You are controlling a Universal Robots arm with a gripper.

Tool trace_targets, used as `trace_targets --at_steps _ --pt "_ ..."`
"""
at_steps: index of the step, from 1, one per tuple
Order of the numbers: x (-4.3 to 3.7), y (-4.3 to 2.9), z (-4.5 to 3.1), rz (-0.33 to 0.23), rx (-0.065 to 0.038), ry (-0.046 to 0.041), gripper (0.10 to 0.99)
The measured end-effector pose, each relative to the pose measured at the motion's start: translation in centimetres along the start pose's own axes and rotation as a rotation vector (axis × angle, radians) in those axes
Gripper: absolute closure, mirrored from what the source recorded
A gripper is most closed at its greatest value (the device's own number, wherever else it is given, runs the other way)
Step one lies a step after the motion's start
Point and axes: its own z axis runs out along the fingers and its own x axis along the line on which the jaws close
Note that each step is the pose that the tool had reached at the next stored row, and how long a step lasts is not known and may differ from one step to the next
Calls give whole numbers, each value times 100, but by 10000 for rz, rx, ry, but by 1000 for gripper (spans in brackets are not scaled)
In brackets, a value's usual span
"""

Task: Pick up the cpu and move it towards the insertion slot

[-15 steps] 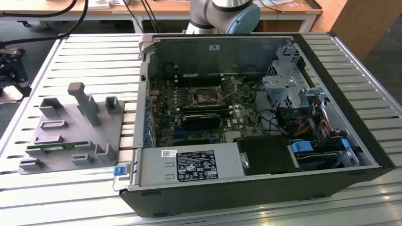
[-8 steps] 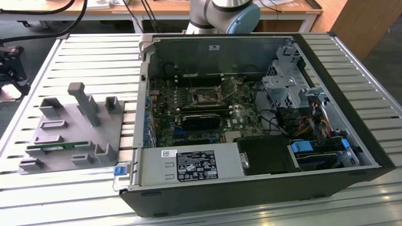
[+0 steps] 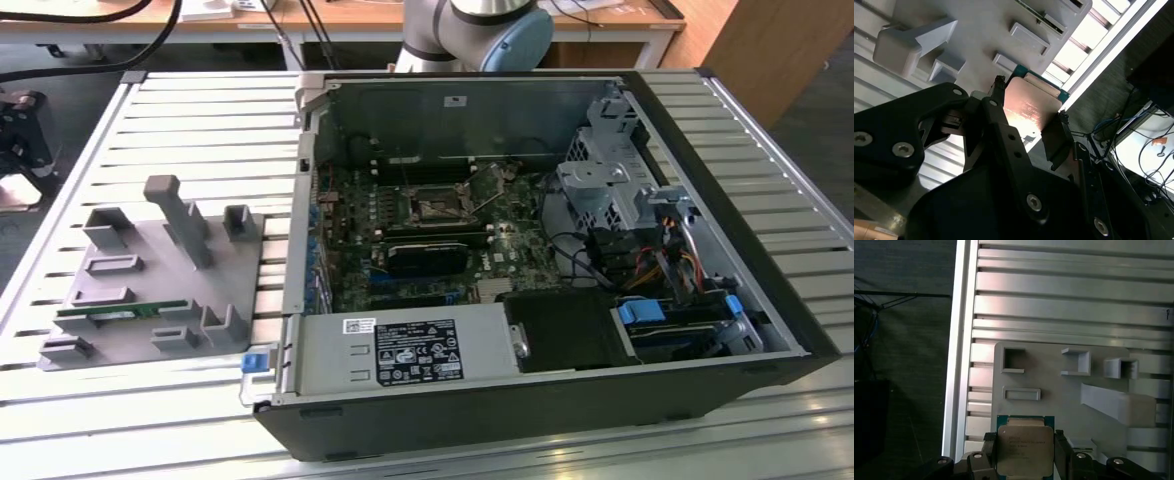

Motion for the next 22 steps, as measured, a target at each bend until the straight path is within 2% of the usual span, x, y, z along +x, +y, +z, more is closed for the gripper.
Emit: trace_targets --at_steps 11,22 --pt "1 7 -126 1 0 0 545" --pt "2 17 -292 0 0 0 545"
